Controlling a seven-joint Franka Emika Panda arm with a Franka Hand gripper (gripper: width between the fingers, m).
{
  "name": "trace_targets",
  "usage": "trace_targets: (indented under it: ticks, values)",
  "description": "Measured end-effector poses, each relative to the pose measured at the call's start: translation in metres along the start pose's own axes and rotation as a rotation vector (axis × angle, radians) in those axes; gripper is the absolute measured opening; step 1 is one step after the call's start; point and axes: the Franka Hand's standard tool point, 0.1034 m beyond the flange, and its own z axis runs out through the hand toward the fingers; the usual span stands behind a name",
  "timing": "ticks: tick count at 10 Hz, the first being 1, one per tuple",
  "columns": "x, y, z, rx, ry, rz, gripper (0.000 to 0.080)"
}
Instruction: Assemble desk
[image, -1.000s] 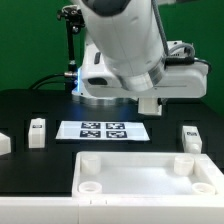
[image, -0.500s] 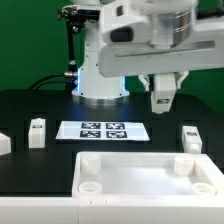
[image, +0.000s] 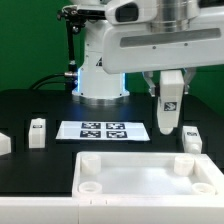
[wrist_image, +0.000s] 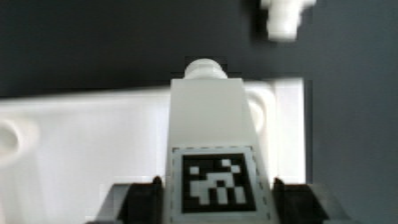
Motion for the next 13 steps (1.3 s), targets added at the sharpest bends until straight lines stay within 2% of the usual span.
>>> trace_targets:
  ticks: [1,2,3,6,8,9,10,11,12,13]
  values:
    - [0.017,-0.007,-0.010,-0.011,0.057,-0.052,0.0284]
    - [0.035,-0.008,-0.019,-0.010,0.182,-0.087,0.0284]
    - [0.031,-0.006,-0.015,-0.010,0.227,-0.082,0.0284]
    - [0.036,-0.003,-0.014,-0.013,0.441,-0.085,0.0284]
    - [0.041,0.004,0.003,-0.031,0.448,-0.123,0.0284]
    - [0.050,0.010,0.004,-0.043,0.441,-0.142,0.0284]
    - [0.055,0.008,0.003,-0.050,0.435,-0.160,0.0284]
    - [0.044,-0.005,0.020,-0.051,0.418,-0.190,0.0284]
    - [0.038,-0.006,0.027,-0.049,0.405,-0.185,0.0284]
    - [0.039,-0.005,0.025,-0.049,0.408,-0.183,0.0284]
